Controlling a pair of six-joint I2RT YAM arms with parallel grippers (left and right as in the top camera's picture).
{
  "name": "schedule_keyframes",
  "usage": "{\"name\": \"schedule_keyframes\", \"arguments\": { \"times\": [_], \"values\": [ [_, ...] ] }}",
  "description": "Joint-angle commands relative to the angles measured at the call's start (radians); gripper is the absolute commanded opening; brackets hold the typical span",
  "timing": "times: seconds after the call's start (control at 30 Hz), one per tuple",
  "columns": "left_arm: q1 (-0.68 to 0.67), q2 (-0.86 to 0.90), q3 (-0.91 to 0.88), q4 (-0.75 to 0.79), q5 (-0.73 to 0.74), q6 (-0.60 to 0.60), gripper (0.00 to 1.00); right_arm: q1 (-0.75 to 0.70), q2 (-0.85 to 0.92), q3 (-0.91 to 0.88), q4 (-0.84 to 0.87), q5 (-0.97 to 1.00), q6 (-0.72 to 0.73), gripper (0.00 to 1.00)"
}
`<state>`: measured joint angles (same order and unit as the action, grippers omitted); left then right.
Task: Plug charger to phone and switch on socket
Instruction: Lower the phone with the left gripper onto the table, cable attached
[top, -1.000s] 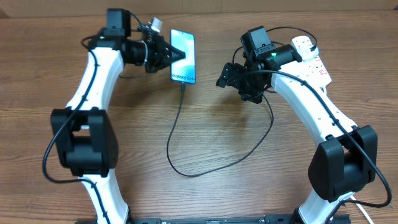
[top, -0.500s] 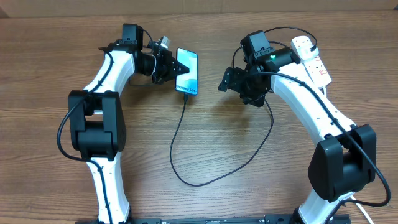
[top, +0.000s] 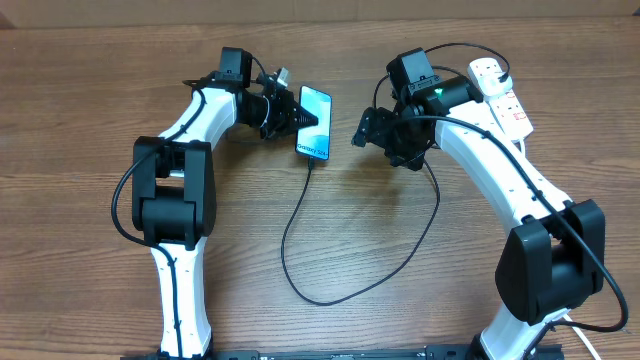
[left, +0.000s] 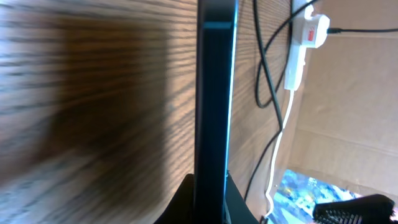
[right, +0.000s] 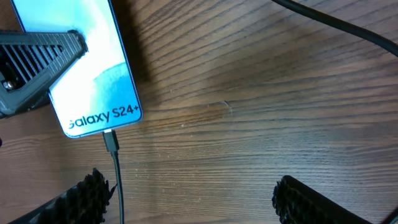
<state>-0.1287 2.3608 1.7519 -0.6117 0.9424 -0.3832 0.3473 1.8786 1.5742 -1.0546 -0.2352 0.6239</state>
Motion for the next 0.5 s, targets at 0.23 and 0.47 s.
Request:
{"name": "schedule_keyframes", "arguments": {
  "times": [0.23,0.47],
  "values": [
    [-0.024,0.002,0.003,-0.002,-0.103,-0.052,0.04,-0.001,-0.018,-0.005,0.028,0.010,-0.008,0.85],
    [-0.024,0.002,0.003,-0.003,-0.113,-0.051,0.04,-0.001,-0.018,-0.005,0.032,0.010,-0.008,0.85]
  ]
}}
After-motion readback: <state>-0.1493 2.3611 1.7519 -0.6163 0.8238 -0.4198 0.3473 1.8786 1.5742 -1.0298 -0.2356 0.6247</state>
